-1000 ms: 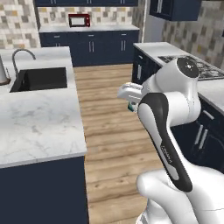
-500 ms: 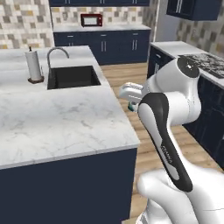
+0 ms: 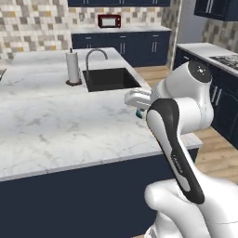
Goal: Pick the cup of tea, navigate to the dining table, and place it on the saucer.
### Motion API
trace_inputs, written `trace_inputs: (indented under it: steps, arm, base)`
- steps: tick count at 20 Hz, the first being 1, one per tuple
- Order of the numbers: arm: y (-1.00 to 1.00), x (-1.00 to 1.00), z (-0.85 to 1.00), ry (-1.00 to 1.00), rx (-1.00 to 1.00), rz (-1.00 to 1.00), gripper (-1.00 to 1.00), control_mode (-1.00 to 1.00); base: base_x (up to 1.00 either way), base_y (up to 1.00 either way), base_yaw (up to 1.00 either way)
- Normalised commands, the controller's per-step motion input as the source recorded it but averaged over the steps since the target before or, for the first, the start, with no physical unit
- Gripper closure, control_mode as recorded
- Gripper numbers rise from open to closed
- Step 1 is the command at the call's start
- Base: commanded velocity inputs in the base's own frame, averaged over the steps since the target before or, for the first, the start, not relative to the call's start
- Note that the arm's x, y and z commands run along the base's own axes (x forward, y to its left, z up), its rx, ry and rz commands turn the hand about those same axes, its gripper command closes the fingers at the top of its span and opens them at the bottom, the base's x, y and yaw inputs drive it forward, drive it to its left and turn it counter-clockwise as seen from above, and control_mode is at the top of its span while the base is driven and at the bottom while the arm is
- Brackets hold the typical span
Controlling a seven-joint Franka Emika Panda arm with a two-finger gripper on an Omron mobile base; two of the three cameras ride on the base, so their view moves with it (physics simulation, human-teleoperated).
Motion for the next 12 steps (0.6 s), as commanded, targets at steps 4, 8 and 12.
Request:
trace_inputs:
  steps: [4,8,12]
  arm:
    - [0.0,0.0,0.0,0.0,0.0,0.0,1.0,1.0]
    - [0.0,0.0,0.0,0.0,0.0,0.0,1.0,1.0]
    - [0.0,0.0,0.0,0.0,0.0,0.0,1.0,1.0]
  base:
    - [0.0,1.0,-0.06]
    - [0.0,1.0,-0.07]
    - [0.01,1.0,-0.08]
